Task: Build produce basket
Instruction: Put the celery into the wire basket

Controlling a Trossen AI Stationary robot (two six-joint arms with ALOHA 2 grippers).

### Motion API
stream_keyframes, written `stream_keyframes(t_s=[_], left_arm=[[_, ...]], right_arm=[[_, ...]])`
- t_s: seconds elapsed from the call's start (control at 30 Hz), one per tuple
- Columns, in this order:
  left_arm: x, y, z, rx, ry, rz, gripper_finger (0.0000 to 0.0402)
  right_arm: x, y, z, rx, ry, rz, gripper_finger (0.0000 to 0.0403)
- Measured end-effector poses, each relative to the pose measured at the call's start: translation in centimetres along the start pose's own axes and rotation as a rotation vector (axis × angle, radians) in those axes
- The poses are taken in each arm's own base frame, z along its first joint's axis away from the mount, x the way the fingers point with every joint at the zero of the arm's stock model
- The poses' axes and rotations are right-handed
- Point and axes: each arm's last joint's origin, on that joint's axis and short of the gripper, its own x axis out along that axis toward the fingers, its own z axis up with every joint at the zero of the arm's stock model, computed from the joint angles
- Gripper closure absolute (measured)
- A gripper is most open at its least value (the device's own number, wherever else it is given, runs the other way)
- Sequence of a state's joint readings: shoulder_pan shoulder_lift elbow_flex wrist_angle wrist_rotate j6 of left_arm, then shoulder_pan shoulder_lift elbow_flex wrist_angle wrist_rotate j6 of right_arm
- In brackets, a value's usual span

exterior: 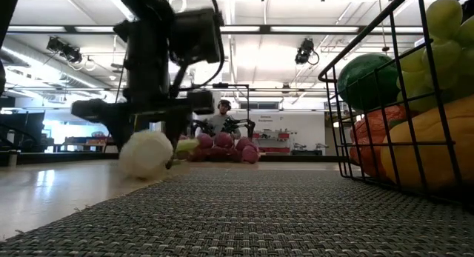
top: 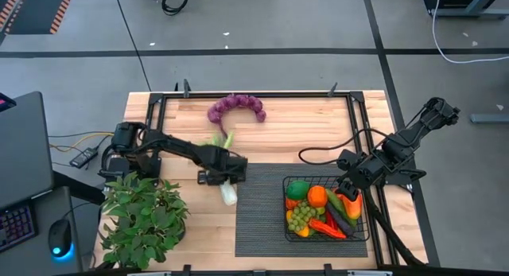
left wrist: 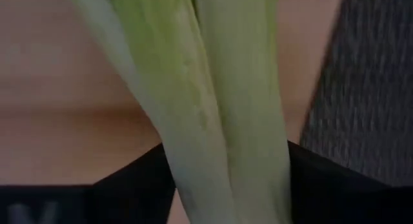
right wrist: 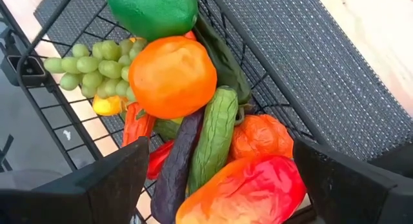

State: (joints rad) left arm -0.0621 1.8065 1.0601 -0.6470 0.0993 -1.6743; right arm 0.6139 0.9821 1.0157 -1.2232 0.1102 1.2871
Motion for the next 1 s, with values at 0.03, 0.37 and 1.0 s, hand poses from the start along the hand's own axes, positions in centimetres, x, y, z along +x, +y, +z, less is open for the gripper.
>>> stream_keyframes(t_s=[0.03,0.37,1.0], left_arm=[[-0.1,-0.1,-0.6,0.008,0.006,-0.007,0.0174],[-4.9,-4.7,-5.2,0.121,-0.090,-0.255,0.0242],[-14.5,-10.1,-7.6,0.295,-0.379,-0.669,0.0240]], right_arm=[[0.0,0.0,0.0,-0.003,0.003,-0.003,0.0018],[0.0,-0.1,0.0,-0.009,-0.019,-0.019,0.0018],[-0.1,0.0,0.0,0.031,0.012,0.012,0.0018]])
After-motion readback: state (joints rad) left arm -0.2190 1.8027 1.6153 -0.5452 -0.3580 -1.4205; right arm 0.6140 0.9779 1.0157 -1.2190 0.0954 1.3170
